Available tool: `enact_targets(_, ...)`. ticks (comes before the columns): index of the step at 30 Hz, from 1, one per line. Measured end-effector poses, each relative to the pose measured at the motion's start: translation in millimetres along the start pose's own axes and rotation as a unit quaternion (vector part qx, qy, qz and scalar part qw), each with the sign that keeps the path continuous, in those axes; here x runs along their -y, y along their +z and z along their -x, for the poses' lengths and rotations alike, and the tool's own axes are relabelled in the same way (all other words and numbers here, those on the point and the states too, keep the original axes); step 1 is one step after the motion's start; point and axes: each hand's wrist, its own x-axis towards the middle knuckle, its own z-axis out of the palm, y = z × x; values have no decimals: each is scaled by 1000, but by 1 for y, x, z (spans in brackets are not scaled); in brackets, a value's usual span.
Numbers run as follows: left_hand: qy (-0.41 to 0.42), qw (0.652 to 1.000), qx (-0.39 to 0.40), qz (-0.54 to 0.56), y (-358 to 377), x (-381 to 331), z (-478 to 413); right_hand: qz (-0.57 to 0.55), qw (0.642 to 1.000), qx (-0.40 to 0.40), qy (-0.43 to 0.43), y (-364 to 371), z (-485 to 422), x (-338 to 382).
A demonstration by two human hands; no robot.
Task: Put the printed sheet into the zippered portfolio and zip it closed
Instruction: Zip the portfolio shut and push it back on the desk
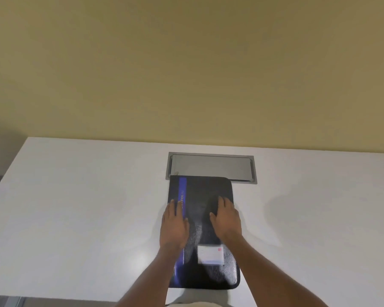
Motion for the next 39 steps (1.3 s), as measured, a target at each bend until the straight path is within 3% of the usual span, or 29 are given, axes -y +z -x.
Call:
enact_targets(7, -150, 967, -9, 205, 12, 21, 33, -130, 987, 43, 88, 22, 41, -43)
enact_targets(13, -173, 937, -39, 303, 4, 14, 26, -273, 955, -8, 119, 12, 28, -42)
enact_targets(17, -272, 873, -16, 404, -6, 5, 5, -351, 915, 13, 200, 1, 14, -36)
enact_targets(21, -330, 810, -12, 484, -18, 8, -15, -396, 892, 14, 217, -7, 3, -30)
enact_targets(30, -285, 824, -24, 489, -58, -5, -74, -423, 885, 0, 196, -36, -53, -9)
enact_targets(39, -286, 826, 11, 485, -60, -3, -123, -461, 865, 24, 197, -39, -95, 0)
